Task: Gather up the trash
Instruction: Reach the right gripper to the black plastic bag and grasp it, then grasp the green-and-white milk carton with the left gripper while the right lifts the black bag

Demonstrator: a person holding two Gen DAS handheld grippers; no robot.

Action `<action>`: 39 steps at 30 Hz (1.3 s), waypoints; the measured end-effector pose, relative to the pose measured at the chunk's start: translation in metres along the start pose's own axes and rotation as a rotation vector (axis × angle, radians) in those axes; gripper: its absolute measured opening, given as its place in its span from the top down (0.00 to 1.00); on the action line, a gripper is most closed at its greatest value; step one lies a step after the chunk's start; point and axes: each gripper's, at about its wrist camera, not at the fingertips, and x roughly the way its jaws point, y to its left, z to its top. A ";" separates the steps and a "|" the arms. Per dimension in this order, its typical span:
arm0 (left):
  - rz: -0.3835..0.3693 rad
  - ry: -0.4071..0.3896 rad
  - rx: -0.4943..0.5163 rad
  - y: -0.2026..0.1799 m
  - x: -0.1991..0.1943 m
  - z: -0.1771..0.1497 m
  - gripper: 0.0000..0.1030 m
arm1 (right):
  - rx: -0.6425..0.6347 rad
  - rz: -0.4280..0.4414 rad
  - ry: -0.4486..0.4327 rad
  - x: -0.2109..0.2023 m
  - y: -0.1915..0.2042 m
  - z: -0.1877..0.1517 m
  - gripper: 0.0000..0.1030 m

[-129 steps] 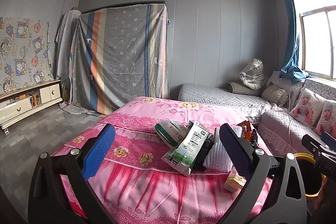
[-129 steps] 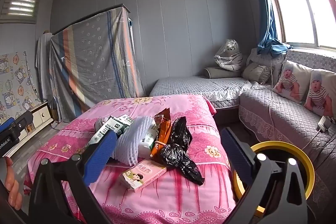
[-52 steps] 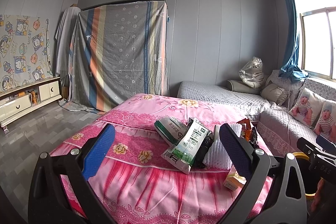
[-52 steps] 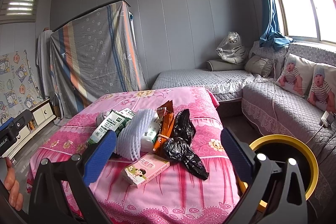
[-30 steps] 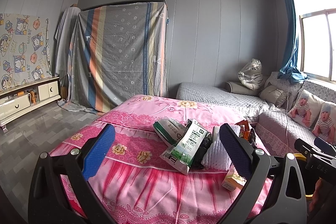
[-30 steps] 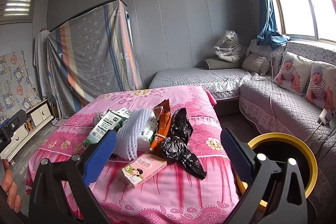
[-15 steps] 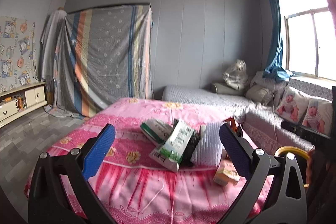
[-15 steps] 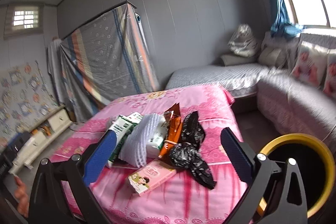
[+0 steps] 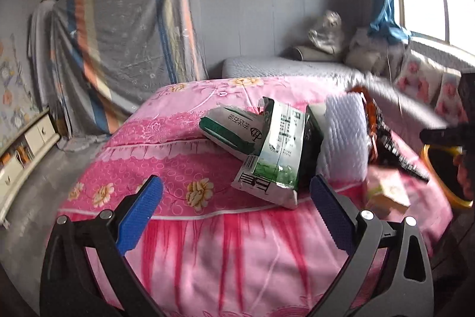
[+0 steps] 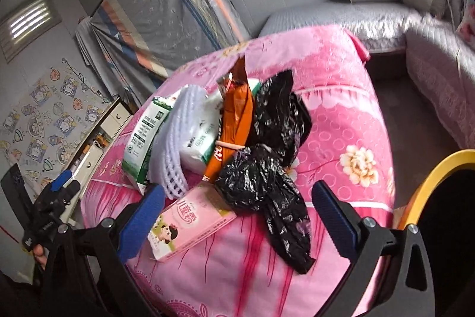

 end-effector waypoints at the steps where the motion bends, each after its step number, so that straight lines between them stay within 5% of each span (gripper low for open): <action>1: -0.007 0.005 0.025 -0.002 0.003 0.000 0.08 | 0.005 0.003 0.022 0.007 -0.002 0.002 0.07; 4: -0.063 0.034 0.049 -0.005 0.015 0.006 0.08 | 0.004 -0.014 0.076 0.026 -0.005 0.005 0.09; 7: -0.130 0.065 0.029 -0.001 0.028 0.012 0.08 | 0.016 -0.017 0.109 0.039 -0.009 0.009 0.24; 14: -0.198 0.089 0.049 0.001 0.049 0.017 0.08 | 0.041 -0.037 0.173 0.062 -0.023 0.019 0.27; 19: -0.212 0.123 0.071 -0.003 0.066 0.017 0.08 | 0.038 -0.012 0.200 0.065 -0.026 0.021 0.71; 22: -0.227 0.138 0.068 -0.001 0.071 0.016 0.08 | 0.025 0.013 0.177 0.055 -0.023 0.018 0.82; 29: -0.249 0.149 0.098 -0.006 0.081 0.020 0.08 | -0.019 0.197 0.020 -0.011 0.004 0.011 0.83; 39: -0.220 0.213 0.163 -0.024 0.120 0.036 0.08 | -0.062 0.256 -0.043 -0.045 0.026 0.006 0.83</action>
